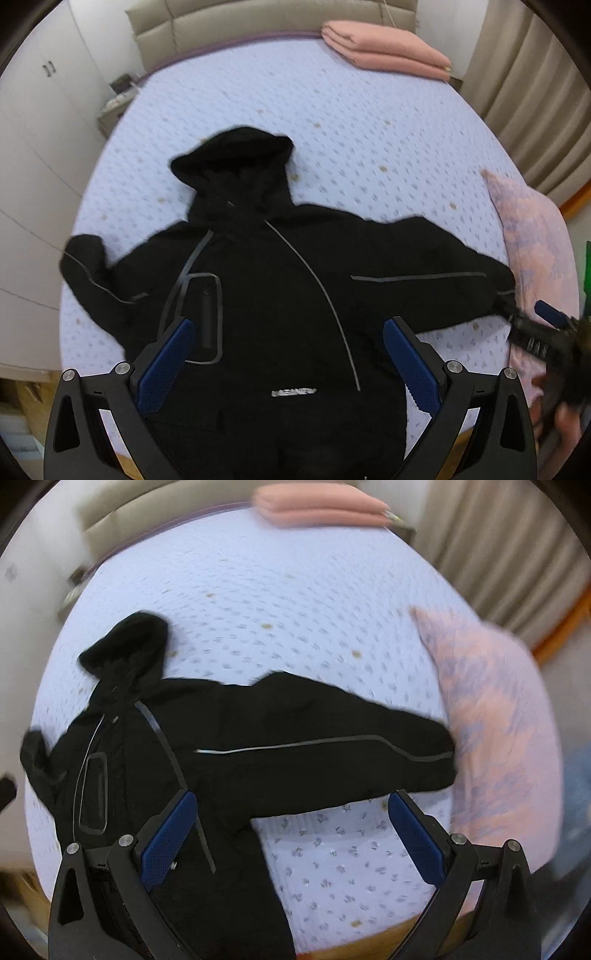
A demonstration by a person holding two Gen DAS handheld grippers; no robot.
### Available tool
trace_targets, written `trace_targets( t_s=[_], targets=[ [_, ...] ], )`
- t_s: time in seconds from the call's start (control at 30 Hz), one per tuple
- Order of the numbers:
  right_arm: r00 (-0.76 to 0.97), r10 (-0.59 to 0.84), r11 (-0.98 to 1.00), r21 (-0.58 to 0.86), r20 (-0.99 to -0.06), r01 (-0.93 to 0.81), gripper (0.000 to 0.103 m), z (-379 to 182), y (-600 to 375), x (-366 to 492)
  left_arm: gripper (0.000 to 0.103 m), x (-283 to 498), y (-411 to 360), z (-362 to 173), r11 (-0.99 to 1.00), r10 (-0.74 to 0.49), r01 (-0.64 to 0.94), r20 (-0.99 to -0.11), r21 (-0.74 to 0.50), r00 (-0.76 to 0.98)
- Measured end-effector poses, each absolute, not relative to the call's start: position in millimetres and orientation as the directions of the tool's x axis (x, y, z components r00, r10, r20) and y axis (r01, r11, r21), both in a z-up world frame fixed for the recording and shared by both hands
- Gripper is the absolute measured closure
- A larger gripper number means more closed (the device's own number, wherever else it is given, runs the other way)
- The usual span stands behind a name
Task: Fold large clothes
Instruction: 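Grasp the jacket sleeve cuff with the right gripper and lift it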
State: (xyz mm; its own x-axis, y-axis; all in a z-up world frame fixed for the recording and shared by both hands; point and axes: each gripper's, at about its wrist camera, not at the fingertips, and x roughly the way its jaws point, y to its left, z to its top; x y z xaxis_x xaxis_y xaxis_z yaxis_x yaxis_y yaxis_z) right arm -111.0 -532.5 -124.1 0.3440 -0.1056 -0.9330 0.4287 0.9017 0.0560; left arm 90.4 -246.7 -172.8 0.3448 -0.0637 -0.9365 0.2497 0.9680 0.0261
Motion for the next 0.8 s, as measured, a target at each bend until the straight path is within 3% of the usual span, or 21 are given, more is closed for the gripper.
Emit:
trace_targets(
  t_s=[0.33,0.6,0.8],
  targets=[
    [0.327,-0.07,0.588,0.226,-0.942,0.776,0.01,-258.5,-718.0,-168.9,0.001,78.8,-275.4,-273.2,0.95,-0.082,0.314,-0.964,0.001,0.253],
    [0.407,0.012,0.405,0.376,-0.914,0.833,0.023,-324.5,-766.5,-181.8,0.005,100.0,-313.6,-331.8,0.921,-0.181,0.383,-0.954,-0.079,0.239],
    [0.502,0.04,0.272,0.493,-0.864,0.827,0.025,-354.0,-781.3,-181.2,0.008,123.1,-350.9,-343.3,0.897,-0.24,0.427,-0.936,-0.113,0.257]
  ],
)
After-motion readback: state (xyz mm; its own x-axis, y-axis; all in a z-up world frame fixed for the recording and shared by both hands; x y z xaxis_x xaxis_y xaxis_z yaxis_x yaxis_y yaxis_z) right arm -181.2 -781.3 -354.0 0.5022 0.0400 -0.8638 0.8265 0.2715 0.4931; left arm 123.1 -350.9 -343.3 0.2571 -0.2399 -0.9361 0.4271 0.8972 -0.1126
